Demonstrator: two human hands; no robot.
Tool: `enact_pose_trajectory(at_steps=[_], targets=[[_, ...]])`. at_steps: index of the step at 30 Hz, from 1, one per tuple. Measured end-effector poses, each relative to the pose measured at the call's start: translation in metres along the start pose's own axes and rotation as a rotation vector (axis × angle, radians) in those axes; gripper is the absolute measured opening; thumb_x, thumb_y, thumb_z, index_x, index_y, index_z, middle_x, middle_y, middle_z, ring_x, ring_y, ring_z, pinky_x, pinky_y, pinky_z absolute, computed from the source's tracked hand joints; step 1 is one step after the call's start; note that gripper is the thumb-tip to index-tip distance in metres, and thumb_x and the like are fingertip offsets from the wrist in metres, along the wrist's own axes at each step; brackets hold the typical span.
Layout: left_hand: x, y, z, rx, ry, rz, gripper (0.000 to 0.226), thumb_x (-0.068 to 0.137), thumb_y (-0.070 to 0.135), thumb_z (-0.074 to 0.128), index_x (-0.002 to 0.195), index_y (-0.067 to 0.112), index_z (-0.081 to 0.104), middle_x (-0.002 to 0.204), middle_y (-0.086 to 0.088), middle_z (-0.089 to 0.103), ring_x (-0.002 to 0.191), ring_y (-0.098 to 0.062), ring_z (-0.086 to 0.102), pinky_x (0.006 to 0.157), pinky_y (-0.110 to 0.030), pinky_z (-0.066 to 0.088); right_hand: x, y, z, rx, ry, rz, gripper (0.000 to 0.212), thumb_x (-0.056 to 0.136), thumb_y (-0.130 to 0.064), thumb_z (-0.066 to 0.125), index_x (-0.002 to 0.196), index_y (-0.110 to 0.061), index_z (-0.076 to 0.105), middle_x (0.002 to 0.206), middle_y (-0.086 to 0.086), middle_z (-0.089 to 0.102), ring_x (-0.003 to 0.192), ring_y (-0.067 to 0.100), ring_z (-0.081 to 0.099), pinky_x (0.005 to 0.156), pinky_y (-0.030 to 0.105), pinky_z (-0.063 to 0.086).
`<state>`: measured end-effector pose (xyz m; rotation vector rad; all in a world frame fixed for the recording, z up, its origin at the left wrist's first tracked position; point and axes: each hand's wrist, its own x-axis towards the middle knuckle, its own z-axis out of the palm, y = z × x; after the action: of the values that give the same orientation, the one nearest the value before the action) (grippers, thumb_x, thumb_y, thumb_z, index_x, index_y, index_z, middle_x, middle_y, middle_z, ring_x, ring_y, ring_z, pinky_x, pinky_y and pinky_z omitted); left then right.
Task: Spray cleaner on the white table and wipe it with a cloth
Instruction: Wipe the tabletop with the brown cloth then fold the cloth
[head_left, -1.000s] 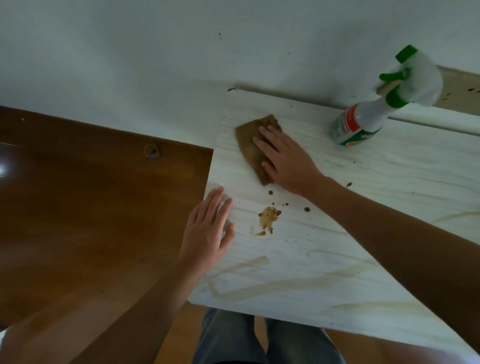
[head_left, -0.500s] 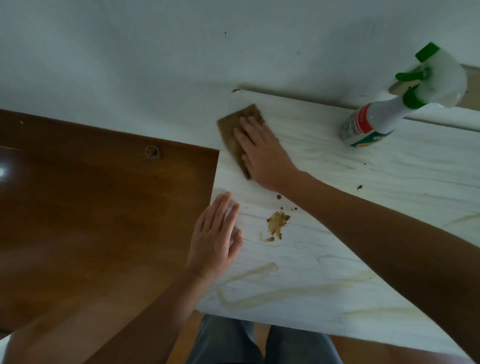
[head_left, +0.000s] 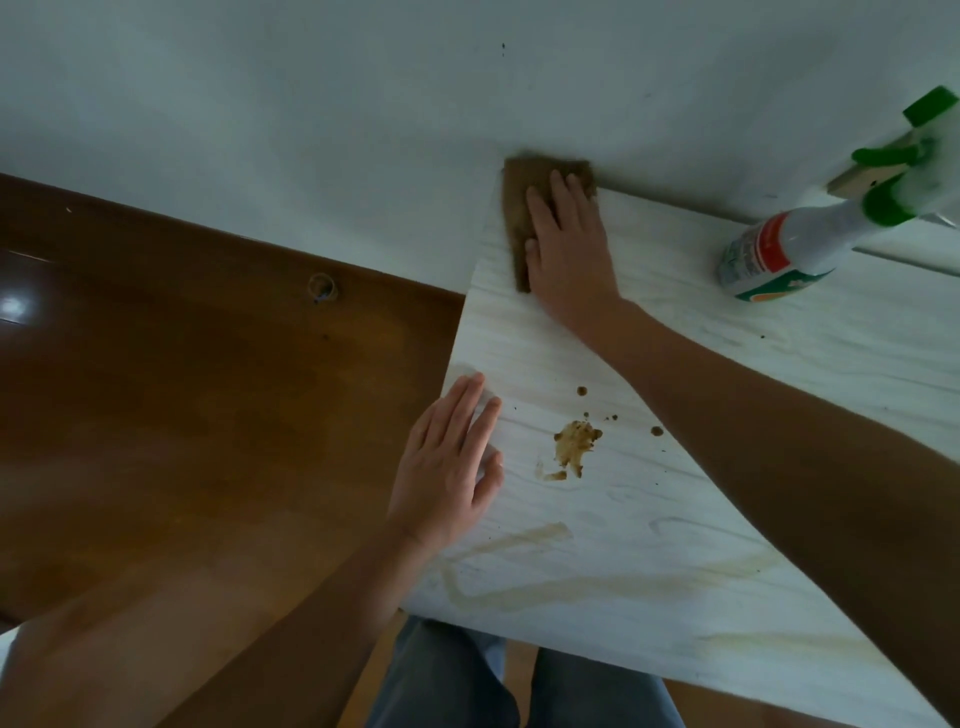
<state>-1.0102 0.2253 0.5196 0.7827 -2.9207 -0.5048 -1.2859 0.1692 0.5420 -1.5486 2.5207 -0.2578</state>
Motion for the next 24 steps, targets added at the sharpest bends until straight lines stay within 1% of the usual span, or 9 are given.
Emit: enact_pose_trajectory(at_steps=[4, 6, 8, 10, 14, 16, 18, 21, 24], targets=[[0.001, 0.001, -0.003, -0.017, 0.011, 0.005, 0.056, 0.101, 0.035, 0.052, 0.15, 0.009, 0.048, 0.168, -0.013, 0.028, 0.159, -0.024, 0.02, 0.126, -0.041, 0.027, -0.027, -0.014, 0.008, -0.024, -0.072, -0.275, 0.055, 0.099, -0.029, 0.04, 0.15, -0.009, 0.037, 0.16, 0.021, 0.027, 0.15, 0.037, 0.02, 0.124, 0.05, 0.012], [0.001, 0.001, -0.006, -0.031, 0.025, 0.009, 0.051, 0.101, 0.032, 0.055, 0.146, 0.008, 0.052, 0.165, -0.014, 0.034, 0.157, -0.024, 0.024, 0.125, -0.039, 0.028, -0.041, -0.004, 0.007, -0.054, -0.137, -0.427, 0.057, 0.099, -0.032, 0.037, 0.152, -0.012, 0.034, 0.161, 0.018, 0.025, 0.151, 0.033, 0.018, 0.125, 0.048, 0.012], [-0.002, 0.005, -0.009, -0.044, 0.036, 0.001, 0.047, 0.102, 0.029, 0.056, 0.143, 0.007, 0.055, 0.162, -0.014, 0.039, 0.155, -0.025, 0.029, 0.124, -0.039, 0.031, -0.051, 0.013, 0.001, -0.074, -0.165, -0.508, 0.056, 0.1, -0.029, 0.039, 0.153, -0.014, 0.033, 0.162, 0.014, 0.025, 0.152, 0.029, 0.018, 0.125, 0.047, 0.015], [-0.01, 0.011, -0.011, -0.052, 0.035, -0.014, 0.046, 0.101, 0.028, 0.056, 0.142, 0.006, 0.056, 0.159, -0.014, 0.043, 0.152, -0.026, 0.034, 0.122, -0.04, 0.035, -0.06, 0.034, -0.008, -0.069, -0.137, -0.463, 0.053, 0.1, -0.025, 0.04, 0.152, -0.015, 0.036, 0.162, 0.013, 0.027, 0.151, 0.029, 0.02, 0.124, 0.045, 0.016], [-0.038, 0.023, -0.007, -0.054, 0.044, -0.052, 0.046, 0.101, 0.028, 0.056, 0.142, 0.006, 0.057, 0.158, -0.013, 0.044, 0.151, -0.025, 0.036, 0.12, -0.042, 0.038, -0.088, 0.06, -0.017, 0.005, -0.078, -0.159, 0.052, 0.101, -0.023, 0.037, 0.153, -0.016, 0.033, 0.163, 0.012, 0.024, 0.151, 0.03, 0.017, 0.123, 0.05, 0.02], [-0.05, 0.027, -0.003, -0.057, 0.048, -0.068, 0.046, 0.1, 0.026, 0.058, 0.141, 0.005, 0.057, 0.16, -0.014, 0.041, 0.152, -0.026, 0.034, 0.121, -0.044, 0.037, -0.105, 0.056, -0.016, 0.043, -0.058, -0.022, 0.052, 0.102, -0.023, 0.038, 0.154, -0.015, 0.031, 0.164, 0.012, 0.021, 0.152, 0.029, 0.014, 0.124, 0.049, 0.016], [-0.054, 0.031, 0.0, -0.06, 0.05, -0.089, 0.047, 0.099, 0.025, 0.058, 0.142, 0.006, 0.056, 0.162, -0.014, 0.038, 0.154, -0.026, 0.031, 0.122, -0.045, 0.035, -0.123, 0.042, -0.012, 0.096, -0.038, 0.057, 0.053, 0.102, -0.021, 0.039, 0.154, -0.015, 0.031, 0.164, 0.011, 0.018, 0.153, 0.029, 0.01, 0.125, 0.045, 0.01], [-0.052, 0.033, 0.002, -0.049, 0.053, -0.126, 0.043, 0.1, 0.026, 0.057, 0.14, 0.008, 0.057, 0.161, -0.012, 0.039, 0.153, -0.025, 0.032, 0.122, -0.042, 0.033, -0.158, 0.022, -0.005, 0.135, -0.06, 0.02, 0.055, 0.1, -0.018, 0.043, 0.153, -0.015, 0.033, 0.165, 0.012, 0.017, 0.153, 0.029, 0.009, 0.125, 0.044, 0.006], [-0.051, 0.034, 0.002, -0.016, 0.053, -0.126, 0.042, 0.101, 0.026, 0.054, 0.14, 0.01, 0.056, 0.16, -0.011, 0.04, 0.152, -0.025, 0.033, 0.123, -0.04, 0.03, -0.191, 0.02, 0.002, 0.114, -0.122, -0.235, 0.055, 0.096, -0.02, 0.04, 0.15, -0.012, 0.039, 0.162, 0.015, 0.026, 0.152, 0.032, 0.016, 0.124, 0.048, 0.013]])
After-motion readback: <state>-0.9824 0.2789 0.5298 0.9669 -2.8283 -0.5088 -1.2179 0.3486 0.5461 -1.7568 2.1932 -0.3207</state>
